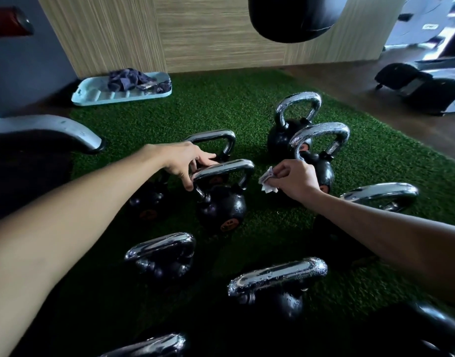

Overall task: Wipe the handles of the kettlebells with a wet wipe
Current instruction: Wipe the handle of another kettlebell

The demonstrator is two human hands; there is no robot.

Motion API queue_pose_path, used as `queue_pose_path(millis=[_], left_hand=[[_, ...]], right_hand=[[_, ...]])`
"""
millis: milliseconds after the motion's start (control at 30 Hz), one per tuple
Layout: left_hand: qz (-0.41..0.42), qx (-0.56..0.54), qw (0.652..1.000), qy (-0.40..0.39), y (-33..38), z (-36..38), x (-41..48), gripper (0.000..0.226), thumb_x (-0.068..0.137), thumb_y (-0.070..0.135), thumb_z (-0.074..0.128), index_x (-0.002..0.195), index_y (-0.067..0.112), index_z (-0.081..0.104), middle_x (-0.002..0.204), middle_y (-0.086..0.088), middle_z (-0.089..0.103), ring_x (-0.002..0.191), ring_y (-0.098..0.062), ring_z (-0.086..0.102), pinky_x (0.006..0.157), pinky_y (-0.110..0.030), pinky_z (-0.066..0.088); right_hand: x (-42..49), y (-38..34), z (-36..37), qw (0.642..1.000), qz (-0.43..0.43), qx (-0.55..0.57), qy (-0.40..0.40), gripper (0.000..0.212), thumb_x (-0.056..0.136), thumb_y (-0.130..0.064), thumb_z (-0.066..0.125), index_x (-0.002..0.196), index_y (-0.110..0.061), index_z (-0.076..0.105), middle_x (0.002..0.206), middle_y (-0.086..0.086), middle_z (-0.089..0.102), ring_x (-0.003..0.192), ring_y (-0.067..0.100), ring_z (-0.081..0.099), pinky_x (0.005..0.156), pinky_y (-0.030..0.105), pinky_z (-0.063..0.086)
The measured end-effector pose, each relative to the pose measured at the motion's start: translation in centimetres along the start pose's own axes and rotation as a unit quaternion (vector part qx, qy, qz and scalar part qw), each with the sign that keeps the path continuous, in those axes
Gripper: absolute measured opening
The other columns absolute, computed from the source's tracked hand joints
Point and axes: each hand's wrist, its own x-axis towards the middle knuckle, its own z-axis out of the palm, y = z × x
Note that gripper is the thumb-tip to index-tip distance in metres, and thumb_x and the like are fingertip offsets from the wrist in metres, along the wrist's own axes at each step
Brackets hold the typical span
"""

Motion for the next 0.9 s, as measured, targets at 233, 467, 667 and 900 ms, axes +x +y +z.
queue_pose_path(millis=[233,467,667,900], left_hand=[[-0.031,0.154,0.972,0.176,5.5,2.0,-3.7,0.100,0.074,0.045,0.088,0.152,0.056,0.027,0.171,0.006,0.004,0.151,-0.027,0.027,0.117,-0.047,0.033],[0.058,-0.173,0.977,0.111,13.7,7.3,-13.4,0.056,0.060,0.069,0.081,0.114,0.059,0.068,0.104,0.037,0.069,0.087,0.004,0.061,0.074,-0.014,0.045],[0.049,-0.116,0.987,0.102,17.4,10.7,-12.9,0.061,0.062,0.069,0.082,0.119,0.058,0.065,0.102,0.040,0.066,0.076,0.019,0.054,0.064,-0.012,0.038],[-0.044,-0.127,0.980,0.146,19.2,12.9,-12.1,0.036,0.070,0.058,0.085,0.104,0.049,0.076,0.067,0.040,0.058,0.068,0.024,0.052,0.058,-0.006,0.035]], right_hand=[[-4.4,-2.6,-2.9,0.992,-0.082,-0.044,-0.085,0.025,0.066,-0.021,0.093,0.086,-0.020,0.078,0.072,-0.010,0.073,0.060,-0.009,0.060,0.056,0.007,0.041],[-8.8,-7.7,-10.7,0.935,-0.201,-0.177,-0.233,0.015,0.080,-0.023,0.085,0.092,-0.025,0.077,0.060,-0.038,0.059,0.064,-0.021,0.054,0.059,0.002,0.037],[-11.3,-8.2,-11.7,0.875,-0.247,-0.232,-0.345,0.020,0.078,-0.033,0.083,0.097,-0.032,0.077,0.087,-0.023,0.071,0.081,-0.017,0.062,0.069,0.004,0.043],[-13.9,-5.4,-9.3,0.871,-0.304,-0.211,-0.322,0.025,0.079,-0.037,0.075,0.103,-0.043,0.070,0.091,-0.016,0.073,0.087,-0.001,0.069,0.073,0.036,0.061]])
